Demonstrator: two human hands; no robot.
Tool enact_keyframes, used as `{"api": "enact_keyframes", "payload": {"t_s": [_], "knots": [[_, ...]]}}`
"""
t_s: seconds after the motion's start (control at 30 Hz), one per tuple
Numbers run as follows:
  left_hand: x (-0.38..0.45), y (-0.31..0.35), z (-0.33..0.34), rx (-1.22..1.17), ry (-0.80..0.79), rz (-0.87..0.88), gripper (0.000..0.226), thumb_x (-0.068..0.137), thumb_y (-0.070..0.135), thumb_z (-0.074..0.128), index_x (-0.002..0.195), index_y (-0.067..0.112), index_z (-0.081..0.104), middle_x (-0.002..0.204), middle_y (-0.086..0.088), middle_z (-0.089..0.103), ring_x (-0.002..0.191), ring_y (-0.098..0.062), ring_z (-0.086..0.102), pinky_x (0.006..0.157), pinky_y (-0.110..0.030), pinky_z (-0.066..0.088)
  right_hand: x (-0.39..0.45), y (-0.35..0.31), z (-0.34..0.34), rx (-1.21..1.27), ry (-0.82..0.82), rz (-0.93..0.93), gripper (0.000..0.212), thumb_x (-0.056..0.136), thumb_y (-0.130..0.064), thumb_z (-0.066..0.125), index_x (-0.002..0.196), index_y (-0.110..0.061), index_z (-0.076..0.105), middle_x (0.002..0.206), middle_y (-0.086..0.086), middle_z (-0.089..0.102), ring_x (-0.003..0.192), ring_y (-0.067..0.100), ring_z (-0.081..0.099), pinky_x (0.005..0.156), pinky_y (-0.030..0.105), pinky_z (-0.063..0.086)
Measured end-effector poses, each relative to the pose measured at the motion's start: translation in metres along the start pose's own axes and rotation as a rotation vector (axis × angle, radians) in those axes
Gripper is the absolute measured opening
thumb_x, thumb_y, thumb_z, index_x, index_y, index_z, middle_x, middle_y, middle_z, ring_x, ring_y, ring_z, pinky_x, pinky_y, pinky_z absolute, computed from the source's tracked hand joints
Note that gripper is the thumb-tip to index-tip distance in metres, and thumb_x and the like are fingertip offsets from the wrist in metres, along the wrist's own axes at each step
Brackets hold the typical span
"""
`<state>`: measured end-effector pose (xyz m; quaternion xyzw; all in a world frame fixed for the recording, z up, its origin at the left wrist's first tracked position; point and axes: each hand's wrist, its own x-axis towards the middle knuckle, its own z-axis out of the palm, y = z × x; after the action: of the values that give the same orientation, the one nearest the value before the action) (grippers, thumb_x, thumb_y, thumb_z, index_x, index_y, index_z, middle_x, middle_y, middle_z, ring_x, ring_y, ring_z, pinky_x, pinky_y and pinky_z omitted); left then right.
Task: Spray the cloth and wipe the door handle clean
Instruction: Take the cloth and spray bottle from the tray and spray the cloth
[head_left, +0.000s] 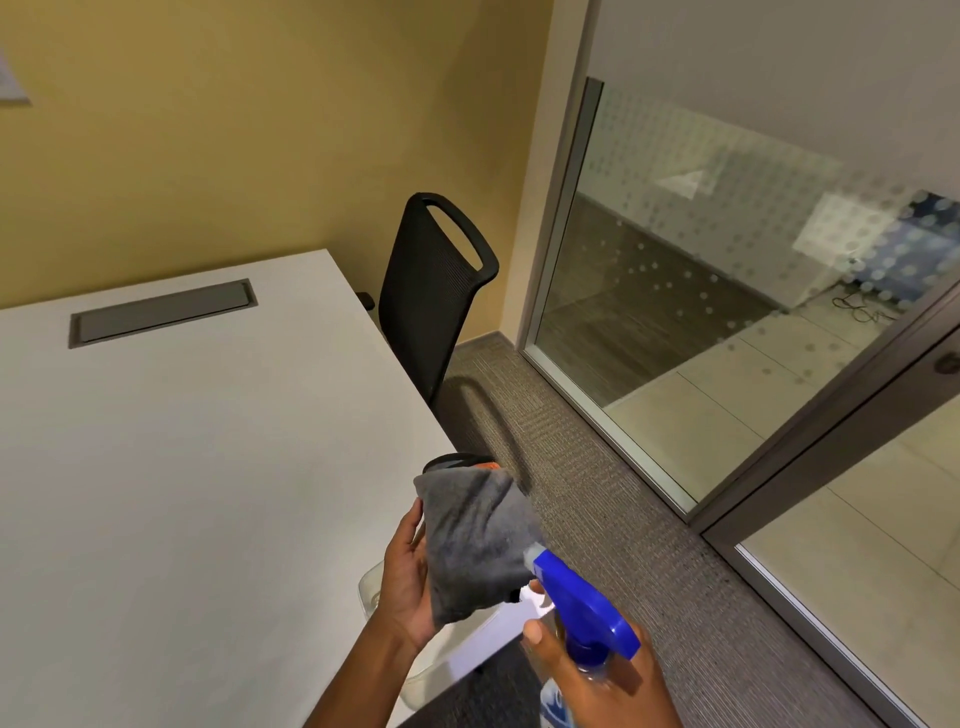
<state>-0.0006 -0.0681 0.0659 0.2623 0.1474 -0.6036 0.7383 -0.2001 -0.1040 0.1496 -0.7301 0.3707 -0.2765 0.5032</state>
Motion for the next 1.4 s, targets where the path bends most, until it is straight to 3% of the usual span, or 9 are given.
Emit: {"api": "enact_keyframes", "payload": {"t_s": [0.17, 0.37, 0.53, 0.63, 0.77, 0.97, 1.07, 1.23, 1.4], "knots": [[-0.006, 0.013, -0.012, -0.028, -0.006, 0.005, 0.067, 0.091, 0.059, 0.055, 0.147, 0.023, 0.05, 0.14, -0.012, 0.06, 0.121, -0.037, 0.062, 0.102, -0.052, 0.047, 0.008, -0.014, -0.001, 0.19, -0.061, 0.037, 0.053, 0.052, -0.068, 0.082, 0.099, -0.046, 0.072, 0.094, 0.003, 0.074, 0.081, 0.009, 0.07, 0.08, 0.023, 0.056], [-0.021, 0.035, -0.039, -0.039, 0.023, 0.05, 0.071, 0.088, 0.06, 0.055, 0.147, 0.023, 0.049, 0.156, -0.011, 0.046, 0.146, -0.037, 0.039, 0.123, -0.053, 0.023, 0.034, -0.042, 0.012, 0.285, -0.111, 0.007, 0.068, 0.05, -0.077, 0.074, 0.106, -0.038, 0.068, 0.09, 0.005, 0.072, 0.088, 0.021, 0.069, 0.083, 0.028, 0.052], [-0.038, 0.049, -0.05, -0.077, 0.055, 0.097, 0.067, 0.092, 0.058, 0.051, 0.148, 0.023, 0.049, 0.153, -0.011, 0.049, 0.145, -0.037, 0.04, 0.125, -0.054, 0.02, 0.063, -0.046, 0.035, 0.261, -0.091, -0.015, 0.093, 0.047, -0.085, 0.067, 0.115, -0.022, 0.062, 0.094, -0.03, 0.07, 0.09, -0.007, 0.066, 0.077, 0.015, 0.052], [-0.051, 0.058, -0.053, -0.07, 0.074, 0.137, 0.062, 0.094, 0.058, 0.049, 0.146, 0.023, 0.052, 0.149, -0.011, 0.054, 0.144, -0.037, 0.042, 0.125, -0.058, 0.017, 0.081, -0.042, 0.052, 0.25, -0.146, -0.006, 0.073, 0.054, -0.081, 0.067, 0.114, -0.039, 0.06, 0.085, -0.021, 0.072, 0.087, -0.006, 0.066, 0.074, 0.012, 0.053], [-0.068, 0.069, -0.065, -0.067, 0.099, 0.205, 0.054, 0.093, 0.056, 0.052, 0.129, 0.019, 0.065, 0.123, -0.011, 0.072, 0.111, -0.036, 0.067, 0.117, -0.053, 0.033, 0.104, -0.021, 0.08, 0.277, -0.177, 0.015, 0.035, 0.079, -0.045, 0.071, 0.112, -0.038, 0.061, 0.096, 0.012, 0.067, 0.087, 0.007, 0.068, 0.076, 0.012, 0.054], [-0.091, 0.083, -0.083, -0.087, 0.15, 0.286, 0.049, 0.095, 0.058, 0.049, 0.106, 0.02, 0.079, 0.113, -0.006, 0.075, 0.098, -0.032, 0.074, 0.103, -0.048, 0.045, 0.123, 0.021, 0.105, 0.258, -0.251, 0.103, 0.045, 0.08, -0.036, 0.069, 0.123, -0.034, 0.055, 0.12, -0.012, 0.064, 0.105, 0.01, 0.063, 0.081, 0.015, 0.052], [-0.097, 0.089, -0.091, -0.107, 0.182, 0.296, 0.05, 0.095, 0.059, 0.049, 0.115, 0.021, 0.075, 0.114, -0.007, 0.075, 0.096, -0.033, 0.075, 0.092, -0.048, 0.052, 0.126, 0.039, 0.112, 0.211, -0.248, 0.136, 0.051, 0.078, -0.039, 0.069, 0.127, -0.031, 0.055, 0.121, -0.01, 0.063, 0.109, 0.009, 0.062, 0.093, 0.028, 0.051], [-0.101, 0.092, -0.093, -0.108, 0.212, 0.293, 0.059, 0.094, 0.057, 0.051, 0.143, 0.024, 0.055, 0.135, -0.007, 0.063, 0.131, -0.034, 0.055, 0.12, -0.051, 0.03, 0.128, 0.061, 0.12, 0.193, -0.223, 0.178, 0.05, 0.087, -0.019, 0.067, 0.134, -0.017, 0.051, 0.124, -0.003, 0.062, 0.114, 0.016, 0.061, 0.098, 0.037, 0.049], [-0.1, 0.095, -0.094, -0.127, 0.172, 0.264, 0.056, 0.093, 0.056, 0.052, 0.139, 0.024, 0.058, 0.124, -0.007, 0.07, 0.115, -0.032, 0.063, 0.102, -0.048, 0.047, 0.122, 0.076, 0.127, 0.209, -0.174, 0.249, 0.048, 0.085, -0.017, 0.071, 0.13, -0.016, 0.053, 0.117, -0.001, 0.064, 0.109, 0.016, 0.061, 0.093, 0.031, 0.049]]}}
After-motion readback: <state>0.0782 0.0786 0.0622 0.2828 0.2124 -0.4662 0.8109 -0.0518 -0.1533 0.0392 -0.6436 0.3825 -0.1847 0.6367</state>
